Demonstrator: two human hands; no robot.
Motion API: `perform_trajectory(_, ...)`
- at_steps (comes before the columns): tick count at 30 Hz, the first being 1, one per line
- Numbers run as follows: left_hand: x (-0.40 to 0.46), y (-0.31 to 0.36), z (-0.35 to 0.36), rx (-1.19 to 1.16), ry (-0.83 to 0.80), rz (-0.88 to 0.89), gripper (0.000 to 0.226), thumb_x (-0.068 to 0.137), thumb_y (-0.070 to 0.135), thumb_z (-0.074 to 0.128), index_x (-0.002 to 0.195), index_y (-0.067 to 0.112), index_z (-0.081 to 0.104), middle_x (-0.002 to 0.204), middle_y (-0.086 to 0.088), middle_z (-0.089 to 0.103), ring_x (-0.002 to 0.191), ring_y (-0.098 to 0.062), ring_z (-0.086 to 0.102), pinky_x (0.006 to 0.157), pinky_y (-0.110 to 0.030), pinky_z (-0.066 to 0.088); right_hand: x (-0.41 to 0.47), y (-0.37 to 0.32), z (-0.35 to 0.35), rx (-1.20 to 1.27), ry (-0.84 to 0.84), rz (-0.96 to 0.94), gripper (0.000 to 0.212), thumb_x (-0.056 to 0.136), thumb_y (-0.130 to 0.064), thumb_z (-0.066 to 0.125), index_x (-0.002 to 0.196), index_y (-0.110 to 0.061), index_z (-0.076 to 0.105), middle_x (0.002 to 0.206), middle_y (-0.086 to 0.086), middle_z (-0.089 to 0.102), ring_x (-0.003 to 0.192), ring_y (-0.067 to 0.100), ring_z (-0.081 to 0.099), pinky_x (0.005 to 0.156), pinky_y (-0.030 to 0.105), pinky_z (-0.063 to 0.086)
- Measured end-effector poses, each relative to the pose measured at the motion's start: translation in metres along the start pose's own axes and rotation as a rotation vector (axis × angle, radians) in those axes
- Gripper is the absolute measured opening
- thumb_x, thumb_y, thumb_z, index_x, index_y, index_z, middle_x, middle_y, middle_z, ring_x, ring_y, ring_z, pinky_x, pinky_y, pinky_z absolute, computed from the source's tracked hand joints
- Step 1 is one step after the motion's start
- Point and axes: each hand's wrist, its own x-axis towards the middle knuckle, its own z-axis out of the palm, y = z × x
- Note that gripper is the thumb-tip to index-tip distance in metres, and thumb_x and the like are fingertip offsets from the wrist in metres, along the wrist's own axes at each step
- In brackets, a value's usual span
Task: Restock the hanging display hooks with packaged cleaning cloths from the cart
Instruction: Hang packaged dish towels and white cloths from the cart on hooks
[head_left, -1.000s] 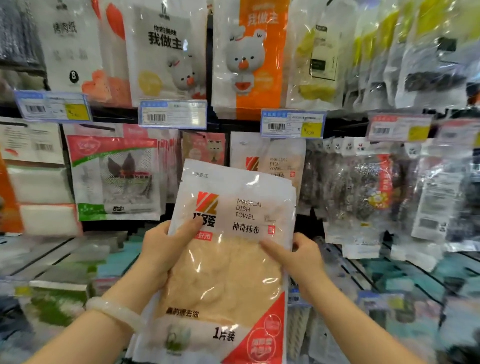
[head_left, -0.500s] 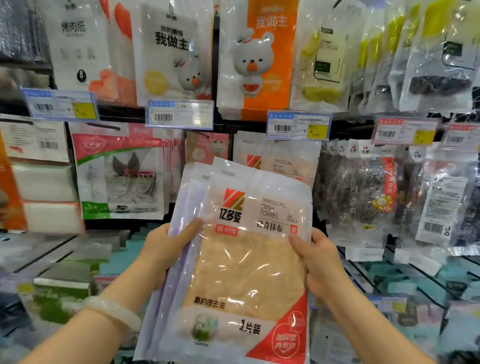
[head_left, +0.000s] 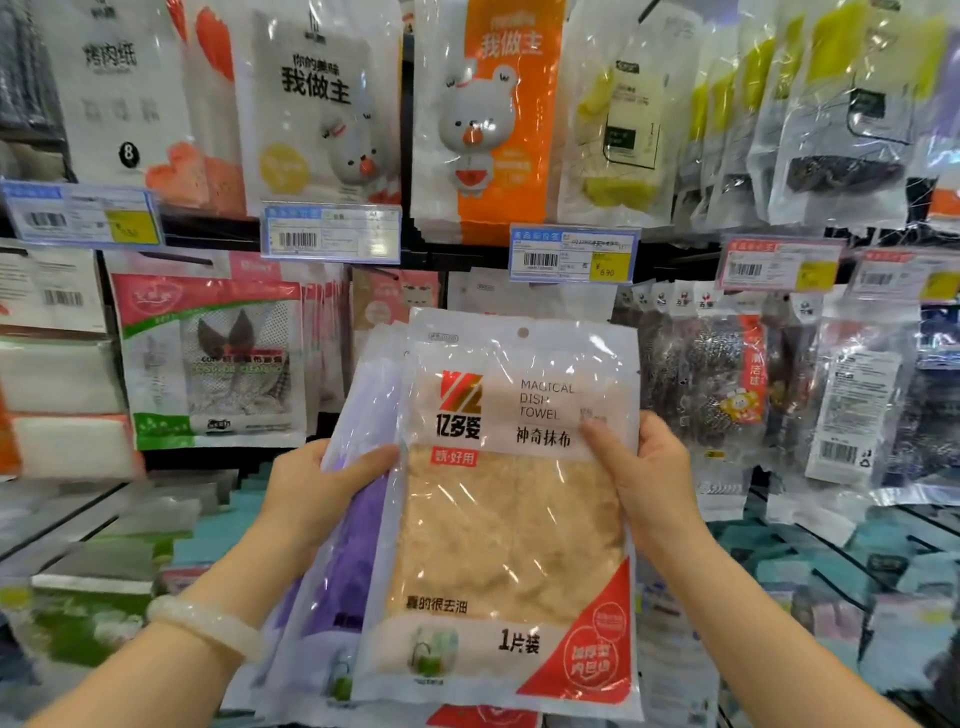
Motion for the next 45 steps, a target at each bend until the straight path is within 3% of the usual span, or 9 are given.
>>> perform_trajectory(4, 0.005, 0.02, 0.004, 0.018, -0.029, 0.051, 0.024, 0.066, 0.029, 0.084, 0.075, 0.012, 0.068, 0.054, 0.006, 0.069, 0.044, -0.002, 0.062, 0.037, -0.014, 0.045, 0.009, -0.017, -0.003, -0.039, 0.019, -0.116, 0.012, 0.081, -0.015, 0.07, 0.087, -0.018, 0.06, 0.084, 0.0, 0.071, 0.073, 0.011, 0.069, 0.062, 0.027, 0.058)
perform_trajectory(7, 0.01, 0.036, 0.008, -0.009, -0.033, 0.074, 0.03, 0.065, 0.029, 0.085, 0.08, 0.009, 0.069, 0.065, 0.0, 0.072, 0.049, -0.005, 0.065, 0.041, -0.018, 0.049, 0.018, -0.029, -0.004, 0.004, 0.02, -0.137, 0.013, 0.08, -0.016, 0.07, 0.087, -0.018, 0.06, 0.09, 0.005, 0.07, 0.078, 0.016, 0.069, 0.068, 0.032, 0.059)
perform_trajectory(12, 0.013, 0.053, 0.018, -0.046, -0.056, 0.094, 0.024, 0.066, 0.026, 0.085, 0.076, 0.014, 0.068, 0.053, 0.011, 0.069, 0.045, -0.002, 0.065, 0.037, -0.013, 0.045, 0.031, -0.043, -0.004, 0.092, 0.036, -0.113, 0.011, 0.081, -0.013, 0.07, 0.087, -0.015, 0.061, 0.085, 0.002, 0.072, 0.07, 0.012, 0.071, 0.064, 0.028, 0.06)
perform_trajectory(16, 0.014, 0.051, 0.019, -0.036, -0.05, 0.062, 0.025, 0.063, 0.028, 0.086, 0.074, 0.014, 0.068, 0.052, 0.01, 0.069, 0.043, -0.005, 0.064, 0.037, -0.017, 0.046, 0.037, -0.039, -0.004, 0.113, 0.02, -0.015, 0.012, 0.081, -0.013, 0.07, 0.084, -0.013, 0.059, 0.088, 0.011, 0.071, 0.079, 0.026, 0.07, 0.071, 0.04, 0.059)
perform_trajectory(20, 0.012, 0.043, 0.018, 0.001, -0.034, 0.053, 0.03, 0.059, 0.029, 0.088, 0.074, 0.01, 0.07, 0.059, -0.001, 0.072, 0.056, -0.017, 0.067, 0.057, -0.031, 0.057, 0.037, -0.031, -0.003, 0.14, 0.007, 0.022, 0.011, 0.081, -0.009, 0.069, 0.082, -0.009, 0.058, 0.072, 0.005, 0.073, 0.063, 0.017, 0.071, 0.052, 0.027, 0.056)
perform_trajectory(23, 0.011, 0.042, 0.016, 0.009, -0.026, 0.052, 0.031, 0.058, 0.03, 0.088, 0.076, 0.011, 0.071, 0.068, -0.006, 0.074, 0.068, -0.026, 0.071, 0.069, -0.04, 0.059, 0.036, -0.03, -0.003, 0.13, -0.006, -0.038, 0.012, 0.081, -0.011, 0.07, 0.081, -0.012, 0.058, 0.068, -0.001, 0.074, 0.064, 0.014, 0.071, 0.051, 0.023, 0.055)
perform_trajectory(28, 0.013, 0.056, 0.018, -0.022, -0.044, 0.084, 0.032, 0.058, 0.031, 0.087, 0.078, 0.014, 0.07, 0.062, 0.004, 0.073, 0.056, -0.012, 0.071, 0.049, -0.024, 0.056, 0.044, -0.04, -0.006, 0.078, 0.037, -0.062, 0.011, 0.082, -0.02, 0.071, 0.087, -0.014, 0.063, 0.077, 0.004, 0.075, 0.069, 0.019, 0.072, 0.055, 0.029, 0.057)
perform_trajectory(32, 0.013, 0.055, 0.021, 0.027, -0.03, 0.068, 0.028, 0.059, 0.032, 0.087, 0.074, 0.016, 0.07, 0.06, 0.003, 0.072, 0.057, -0.014, 0.069, 0.054, -0.027, 0.055, 0.048, -0.041, -0.008, 0.021, 0.046, -0.049, 0.009, 0.085, -0.022, 0.067, 0.083, -0.015, 0.062, 0.067, -0.001, 0.072, 0.061, 0.014, 0.07, 0.05, 0.026, 0.055)
perform_trajectory(45, 0.009, 0.046, 0.011, 0.114, 0.012, 0.03, 0.03, 0.059, 0.036, 0.087, 0.071, 0.015, 0.069, 0.054, 0.008, 0.069, 0.053, -0.01, 0.064, 0.048, -0.021, 0.048, 0.052, -0.038, 0.002, -0.078, 0.15, -0.081, 0.023, 0.083, -0.035, 0.069, 0.074, -0.017, 0.059, 0.079, 0.01, 0.07, 0.079, 0.03, 0.07, 0.075, 0.049, 0.057)
